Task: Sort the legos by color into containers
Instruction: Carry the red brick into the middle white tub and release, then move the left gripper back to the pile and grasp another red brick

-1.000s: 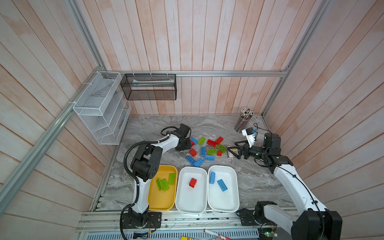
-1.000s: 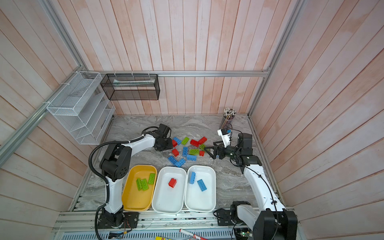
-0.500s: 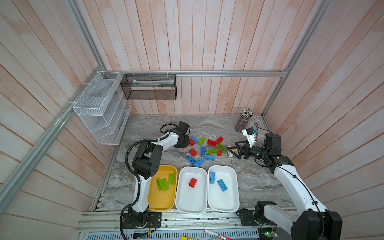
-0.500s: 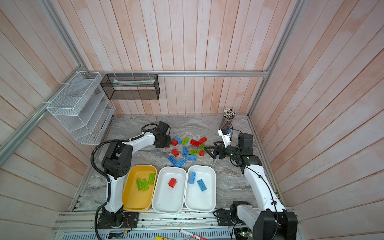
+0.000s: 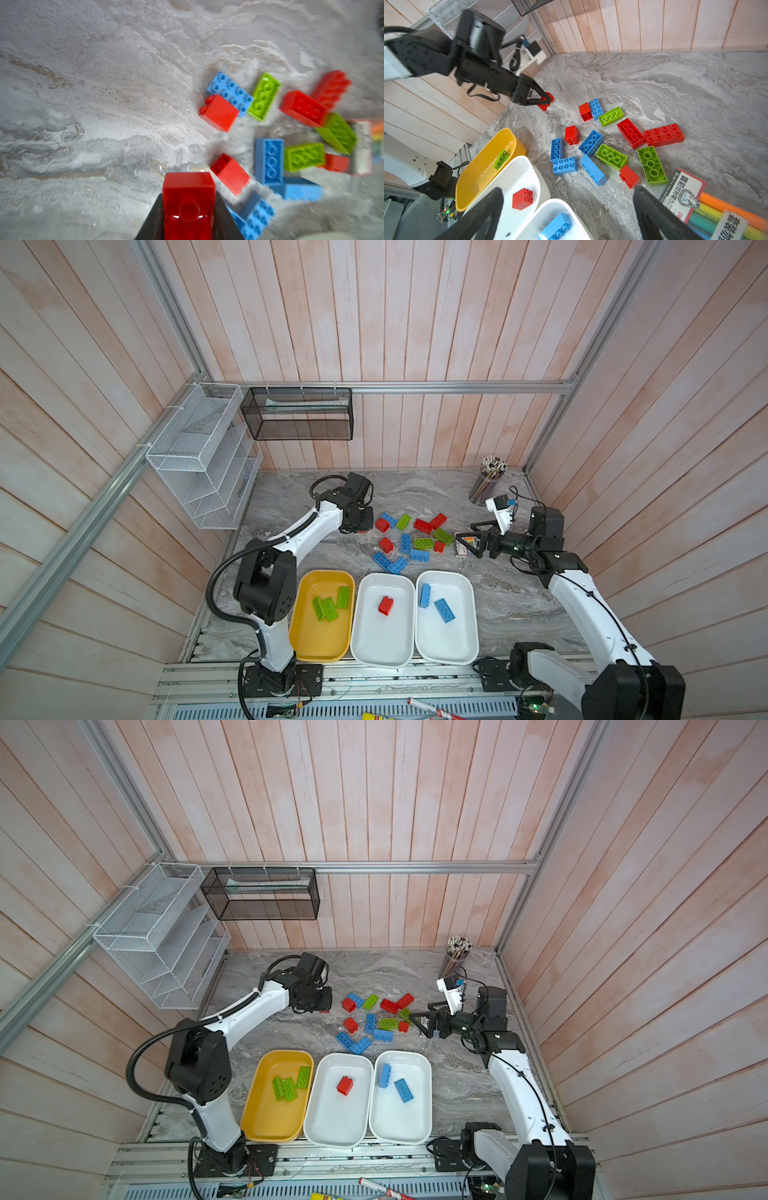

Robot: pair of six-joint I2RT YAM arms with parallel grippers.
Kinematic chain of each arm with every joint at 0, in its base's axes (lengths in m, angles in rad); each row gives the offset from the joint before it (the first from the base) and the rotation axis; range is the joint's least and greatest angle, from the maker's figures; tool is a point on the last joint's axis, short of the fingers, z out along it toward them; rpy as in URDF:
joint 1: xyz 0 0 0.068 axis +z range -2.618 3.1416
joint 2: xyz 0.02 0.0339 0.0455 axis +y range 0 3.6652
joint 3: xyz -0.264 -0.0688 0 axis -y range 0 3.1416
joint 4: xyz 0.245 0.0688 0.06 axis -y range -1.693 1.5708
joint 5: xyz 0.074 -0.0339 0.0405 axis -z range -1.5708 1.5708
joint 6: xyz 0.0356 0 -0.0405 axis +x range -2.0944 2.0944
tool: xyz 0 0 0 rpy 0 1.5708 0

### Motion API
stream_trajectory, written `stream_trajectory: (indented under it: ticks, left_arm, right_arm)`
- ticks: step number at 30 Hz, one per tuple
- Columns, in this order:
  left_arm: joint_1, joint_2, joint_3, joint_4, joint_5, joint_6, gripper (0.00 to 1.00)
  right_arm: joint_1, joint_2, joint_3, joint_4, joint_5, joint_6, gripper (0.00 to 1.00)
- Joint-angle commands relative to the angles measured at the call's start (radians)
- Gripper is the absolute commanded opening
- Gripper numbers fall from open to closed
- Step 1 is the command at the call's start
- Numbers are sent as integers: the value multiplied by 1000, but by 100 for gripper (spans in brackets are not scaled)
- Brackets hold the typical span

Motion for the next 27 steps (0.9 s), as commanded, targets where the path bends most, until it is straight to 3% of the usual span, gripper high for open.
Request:
stream_trajectory:
  ticks: [1, 8, 15, 21, 23, 27]
  left_arm:
    - [-58, -118, -99, -142, 97, 37, 22]
    - [-254, -341, -338, -202, 198, -84, 22]
    - [-376, -346, -498, -75, 217, -163, 22]
    - [-381, -243, -465, -146, 119, -151, 33]
    - [-380, -250, -429, -158, 140, -138, 48]
    - [-367, -268, -340, -192, 177, -138, 53]
  right_arm:
    - [-4, -12, 2, 10, -20, 8, 98]
    - [-4, 5, 14, 13, -27, 5, 98]
    - [-5, 17, 26, 9, -34, 0, 98]
    - [-4, -4, 23, -7, -26, -4, 98]
    - [-4, -11, 24, -18, -20, -12, 98]
    - [-5, -10, 23, -22, -18, -14, 98]
